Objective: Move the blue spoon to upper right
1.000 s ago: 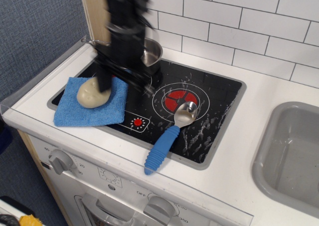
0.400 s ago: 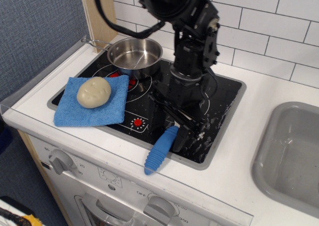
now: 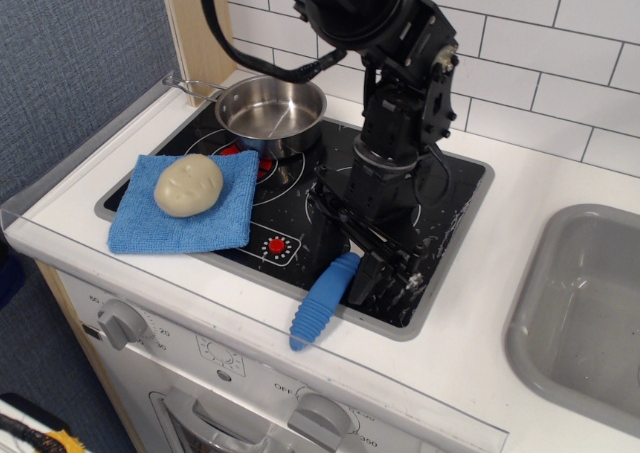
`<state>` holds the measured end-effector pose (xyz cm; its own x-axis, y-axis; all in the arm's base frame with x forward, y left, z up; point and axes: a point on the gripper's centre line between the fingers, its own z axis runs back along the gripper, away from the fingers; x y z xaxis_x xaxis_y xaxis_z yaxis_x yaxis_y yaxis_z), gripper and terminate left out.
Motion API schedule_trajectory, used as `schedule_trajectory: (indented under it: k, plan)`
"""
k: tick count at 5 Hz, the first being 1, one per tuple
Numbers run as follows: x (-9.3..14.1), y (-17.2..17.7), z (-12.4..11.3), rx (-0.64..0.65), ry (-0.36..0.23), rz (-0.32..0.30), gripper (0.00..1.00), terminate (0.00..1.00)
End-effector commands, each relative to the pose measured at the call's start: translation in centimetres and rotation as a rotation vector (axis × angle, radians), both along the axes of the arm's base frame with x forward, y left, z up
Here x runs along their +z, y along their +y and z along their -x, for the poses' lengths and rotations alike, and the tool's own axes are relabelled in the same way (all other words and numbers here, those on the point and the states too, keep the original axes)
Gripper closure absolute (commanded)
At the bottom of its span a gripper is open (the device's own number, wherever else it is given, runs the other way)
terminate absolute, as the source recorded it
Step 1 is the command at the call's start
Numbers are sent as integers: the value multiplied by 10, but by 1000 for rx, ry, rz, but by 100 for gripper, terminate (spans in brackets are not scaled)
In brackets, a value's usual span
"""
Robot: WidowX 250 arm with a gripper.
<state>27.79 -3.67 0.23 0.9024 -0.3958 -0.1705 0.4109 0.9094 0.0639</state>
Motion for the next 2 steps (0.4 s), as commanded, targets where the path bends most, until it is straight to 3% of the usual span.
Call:
schedule_trajectory:
  k: [1, 2]
  plan:
    - [4, 2, 11, -9, -39, -14, 100, 0]
    - [23, 5, 5, 15, -152, -3, 100, 0]
